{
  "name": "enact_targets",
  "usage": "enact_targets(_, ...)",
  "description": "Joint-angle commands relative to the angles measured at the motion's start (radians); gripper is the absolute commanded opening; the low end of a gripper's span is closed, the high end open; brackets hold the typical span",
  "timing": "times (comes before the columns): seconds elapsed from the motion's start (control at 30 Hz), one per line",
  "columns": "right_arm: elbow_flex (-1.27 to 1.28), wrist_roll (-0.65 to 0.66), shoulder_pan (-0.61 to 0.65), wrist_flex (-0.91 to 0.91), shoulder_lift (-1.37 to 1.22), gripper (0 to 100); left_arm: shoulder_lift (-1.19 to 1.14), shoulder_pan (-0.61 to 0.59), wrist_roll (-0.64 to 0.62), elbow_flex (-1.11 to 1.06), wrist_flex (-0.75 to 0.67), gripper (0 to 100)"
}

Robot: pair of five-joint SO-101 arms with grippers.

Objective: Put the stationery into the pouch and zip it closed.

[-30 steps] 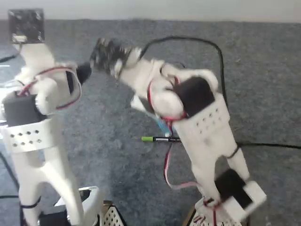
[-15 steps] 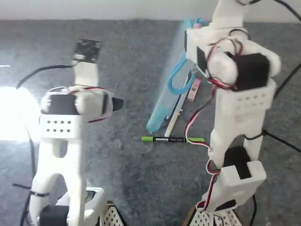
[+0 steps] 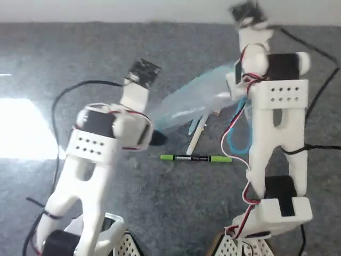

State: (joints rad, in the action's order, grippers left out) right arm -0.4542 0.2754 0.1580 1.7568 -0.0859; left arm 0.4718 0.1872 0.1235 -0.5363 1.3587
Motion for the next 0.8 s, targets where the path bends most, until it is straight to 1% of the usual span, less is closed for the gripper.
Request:
enact_targets(0.0, 0.071, 0.035, 0.053, 0.044, 0.091, 0.6, 0.038, 0.078, -0.048, -0.028, -0.066, 33)
enact_targets(0.1, 0.083, 0.035, 0.090, 0.045, 0.177, 0.6, 0.038, 0.121, -0.078, -0.102, -0.153, 33)
enact_targets(0.17, 0.083, 0.035, 0.108, 0.045, 0.248, 0.6, 0.038, 0.127, -0.104, -0.145, -0.207, 33)
enact_targets(0.3, 0.084, 0.052, 0.125, 0.045, 0.371, 0.6, 0.038, 0.124, -0.107, -0.199, -0.279, 33)
enact_targets(0.37, 0.104, 0.112, 0.143, 0.045, 0.409, 0.6, 0.038, 0.124, -0.107, -0.203, -0.287, 33)
enact_targets(0.5, 0.184, 0.308, 0.157, 0.045, 0.461, 0.7, 0.038, 0.124, -0.109, -0.214, -0.293, 33)
enact_targets(0.53, 0.204, 0.341, 0.154, 0.045, 0.470, 0.7, 0.038, 0.124, -0.109, -0.214, -0.293, 33)
enact_targets(0.67, 0.267, 0.391, 0.122, 0.047, 0.487, 0.7, 0.038, 0.123, -0.109, -0.214, -0.305, 33)
enact_targets(0.77, 0.276, 0.419, 0.093, 0.047, 0.506, 0.7, 0.034, 0.092, -0.109, -0.216, -0.333, 33)
